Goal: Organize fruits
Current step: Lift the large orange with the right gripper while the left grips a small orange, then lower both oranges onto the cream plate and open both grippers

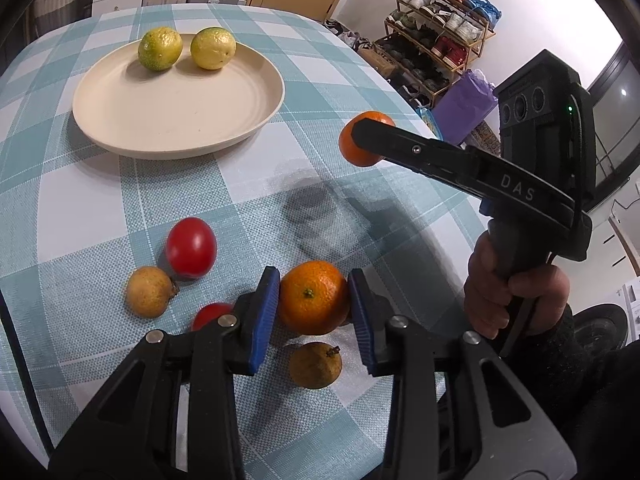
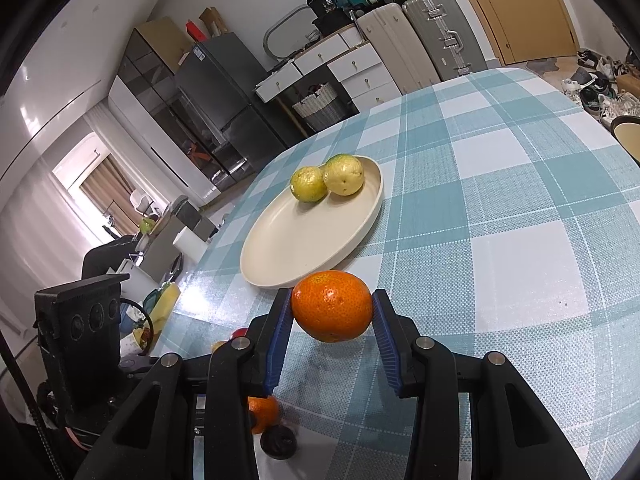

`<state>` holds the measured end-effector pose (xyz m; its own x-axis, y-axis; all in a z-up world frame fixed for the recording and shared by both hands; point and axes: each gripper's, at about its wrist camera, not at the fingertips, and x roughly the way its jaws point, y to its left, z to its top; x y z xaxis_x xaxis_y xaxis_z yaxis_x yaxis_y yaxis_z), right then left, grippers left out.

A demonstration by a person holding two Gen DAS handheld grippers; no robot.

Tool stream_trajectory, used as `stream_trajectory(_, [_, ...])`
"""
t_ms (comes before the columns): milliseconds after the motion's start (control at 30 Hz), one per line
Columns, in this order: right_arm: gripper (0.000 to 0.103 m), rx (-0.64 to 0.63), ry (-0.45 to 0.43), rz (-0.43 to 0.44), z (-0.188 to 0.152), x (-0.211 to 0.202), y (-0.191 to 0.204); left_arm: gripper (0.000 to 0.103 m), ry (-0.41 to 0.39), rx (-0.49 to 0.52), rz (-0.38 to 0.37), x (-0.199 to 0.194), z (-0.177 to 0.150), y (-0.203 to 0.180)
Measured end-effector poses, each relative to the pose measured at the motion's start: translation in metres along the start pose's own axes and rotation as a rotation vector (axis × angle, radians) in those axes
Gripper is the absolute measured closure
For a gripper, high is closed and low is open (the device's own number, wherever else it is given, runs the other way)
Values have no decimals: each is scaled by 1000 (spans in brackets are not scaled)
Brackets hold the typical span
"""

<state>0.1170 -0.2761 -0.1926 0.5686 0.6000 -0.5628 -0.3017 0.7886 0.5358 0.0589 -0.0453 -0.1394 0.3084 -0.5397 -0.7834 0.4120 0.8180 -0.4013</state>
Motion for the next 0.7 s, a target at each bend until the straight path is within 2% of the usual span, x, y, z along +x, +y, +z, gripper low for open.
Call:
stream_trajectory(333, [62, -4, 5, -6, 1, 1, 1, 71, -51, -20, -28, -16, 12, 4])
stream_trajectory(700, [62, -35, 1, -1, 11, 7, 9, 71, -146, -65, -23, -51, 49, 36])
